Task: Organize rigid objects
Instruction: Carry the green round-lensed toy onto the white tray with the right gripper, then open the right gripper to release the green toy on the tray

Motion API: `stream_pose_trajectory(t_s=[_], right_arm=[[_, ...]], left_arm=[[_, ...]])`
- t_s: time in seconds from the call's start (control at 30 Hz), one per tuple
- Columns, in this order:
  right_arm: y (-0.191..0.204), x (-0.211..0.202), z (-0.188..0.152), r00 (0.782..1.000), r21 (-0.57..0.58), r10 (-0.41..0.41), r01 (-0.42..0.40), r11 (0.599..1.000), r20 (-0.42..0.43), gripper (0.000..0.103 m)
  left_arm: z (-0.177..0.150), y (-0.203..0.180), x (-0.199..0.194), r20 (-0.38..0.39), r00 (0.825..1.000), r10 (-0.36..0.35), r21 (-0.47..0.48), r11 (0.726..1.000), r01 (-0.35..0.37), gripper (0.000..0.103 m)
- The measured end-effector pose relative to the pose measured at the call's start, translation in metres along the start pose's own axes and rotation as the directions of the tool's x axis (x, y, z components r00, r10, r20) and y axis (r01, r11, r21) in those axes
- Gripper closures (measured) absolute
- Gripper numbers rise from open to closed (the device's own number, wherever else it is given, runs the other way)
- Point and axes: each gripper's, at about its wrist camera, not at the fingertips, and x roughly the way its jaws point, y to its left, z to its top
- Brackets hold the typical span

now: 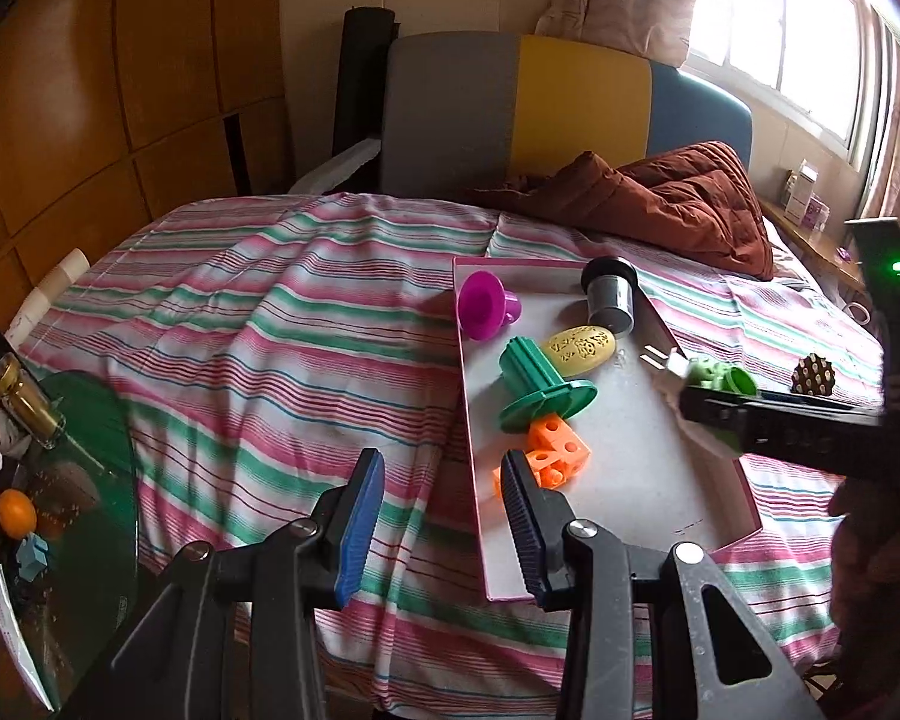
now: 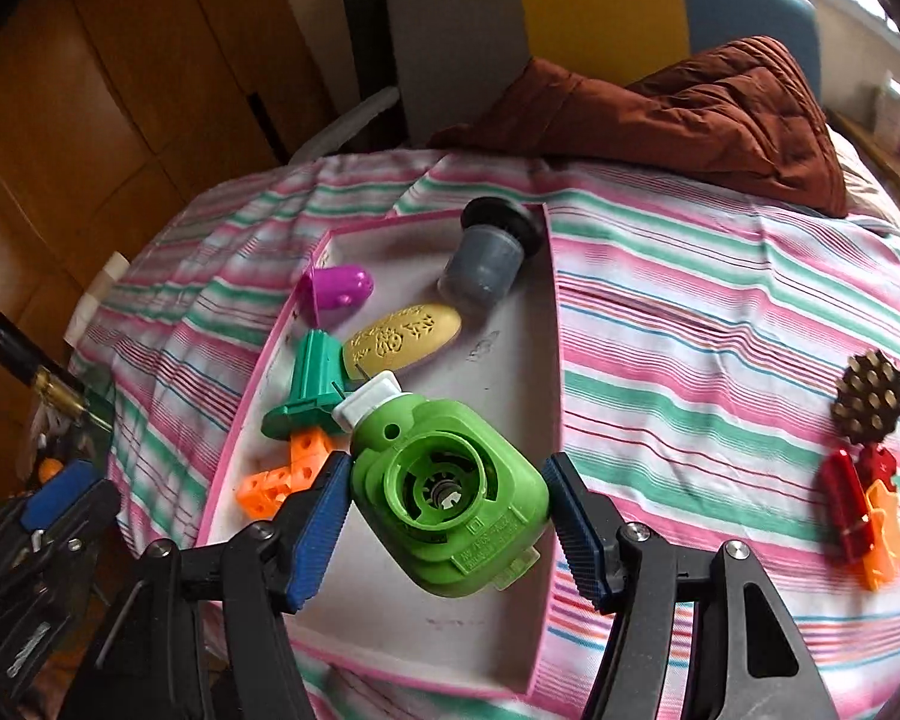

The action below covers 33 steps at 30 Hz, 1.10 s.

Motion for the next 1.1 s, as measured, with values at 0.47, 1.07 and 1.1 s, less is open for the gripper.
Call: stream_pose_trajectory(t_s=[0.47,1.07,1.1], right_arm=[[0.014,0.056,0.010,0.989,-0.099,-0.142,0.138,0.985,-0.037,0.038],[0.008,0.033,0.006,0.997,-0.058,-0.074,0.074,0.996,-0.007,0.031],[0.009,0.029,0.006,0.997,-0.059,-0.074,0.074,0.995,0.004,0.031]], left_arm=[[-0.002,0.009,0.005,-0.018,1.000,0.012,-0.017,1.000,-0.012,0.063],[-0.003,0.012,0.002,-0.013,1.000,0.025,-0.024,0.999,-0.025,0.063],[-0.003,0.011,0.001,-0.012,1.000,0.025,-0.024,0.999,-0.025,0.063]])
